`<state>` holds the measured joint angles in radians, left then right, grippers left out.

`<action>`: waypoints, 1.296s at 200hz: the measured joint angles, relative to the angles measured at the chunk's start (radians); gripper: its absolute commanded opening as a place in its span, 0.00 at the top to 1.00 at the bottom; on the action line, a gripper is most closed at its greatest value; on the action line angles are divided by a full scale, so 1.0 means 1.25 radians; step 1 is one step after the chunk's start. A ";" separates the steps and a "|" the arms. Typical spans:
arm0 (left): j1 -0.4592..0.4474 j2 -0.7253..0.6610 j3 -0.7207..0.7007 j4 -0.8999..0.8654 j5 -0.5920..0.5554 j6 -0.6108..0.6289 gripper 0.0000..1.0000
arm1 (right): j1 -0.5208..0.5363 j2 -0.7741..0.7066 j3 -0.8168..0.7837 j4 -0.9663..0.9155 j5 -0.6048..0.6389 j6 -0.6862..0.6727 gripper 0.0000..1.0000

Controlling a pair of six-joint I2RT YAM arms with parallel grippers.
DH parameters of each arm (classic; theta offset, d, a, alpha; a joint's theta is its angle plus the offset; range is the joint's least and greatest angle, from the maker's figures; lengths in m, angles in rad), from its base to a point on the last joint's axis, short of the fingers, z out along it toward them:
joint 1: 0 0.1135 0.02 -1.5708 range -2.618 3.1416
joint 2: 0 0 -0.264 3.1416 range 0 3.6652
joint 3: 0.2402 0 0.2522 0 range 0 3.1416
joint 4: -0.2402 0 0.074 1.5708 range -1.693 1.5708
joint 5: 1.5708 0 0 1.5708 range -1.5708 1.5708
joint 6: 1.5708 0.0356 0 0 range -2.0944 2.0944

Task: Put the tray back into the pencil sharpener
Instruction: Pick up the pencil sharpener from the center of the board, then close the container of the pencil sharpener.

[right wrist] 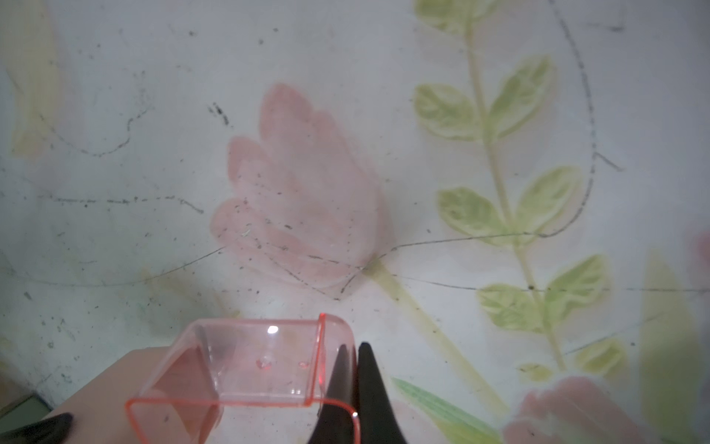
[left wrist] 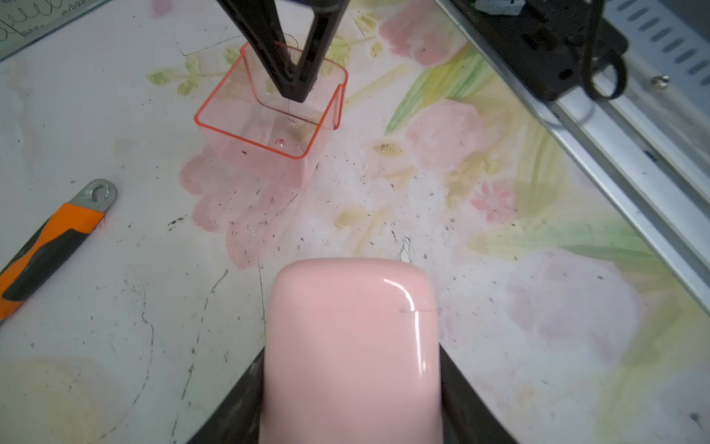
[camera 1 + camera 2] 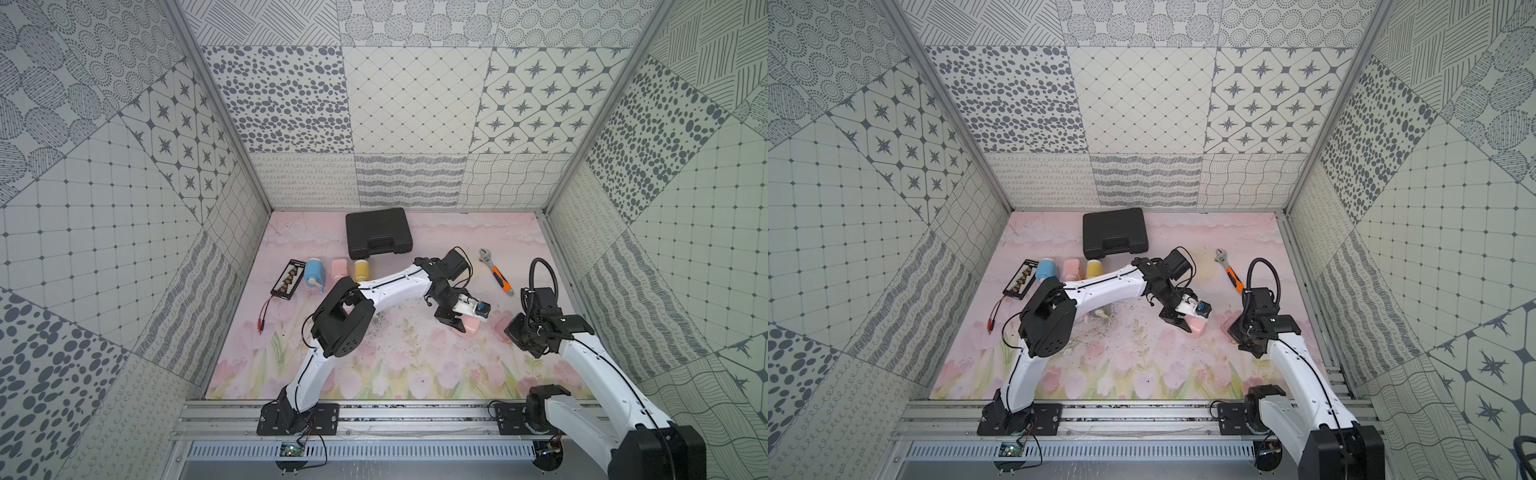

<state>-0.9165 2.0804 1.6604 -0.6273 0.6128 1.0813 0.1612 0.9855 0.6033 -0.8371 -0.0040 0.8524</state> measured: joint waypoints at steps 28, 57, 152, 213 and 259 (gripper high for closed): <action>0.029 -0.138 -0.162 0.057 -0.020 -0.065 0.59 | 0.088 0.063 0.009 0.045 -0.001 -0.022 0.96; 0.048 -0.274 -0.341 0.134 -0.049 -0.158 0.57 | 0.138 0.105 0.009 0.081 -0.010 -0.053 0.95; 0.036 -0.427 -0.631 0.320 -0.200 -0.350 0.58 | 0.310 0.294 0.065 0.108 -0.011 -0.127 0.86; 0.017 -0.412 -0.665 0.429 -0.229 -0.390 0.39 | 0.320 0.315 0.067 0.126 -0.011 -0.138 0.74; 0.016 -0.413 -0.691 0.459 -0.259 -0.399 0.30 | 0.357 0.315 0.083 0.133 0.005 -0.145 0.77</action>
<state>-0.8963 1.5642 0.7971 -0.0540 0.2886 0.5831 0.6071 1.3788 0.7074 -0.6712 0.0029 0.6708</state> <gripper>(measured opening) 0.697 0.242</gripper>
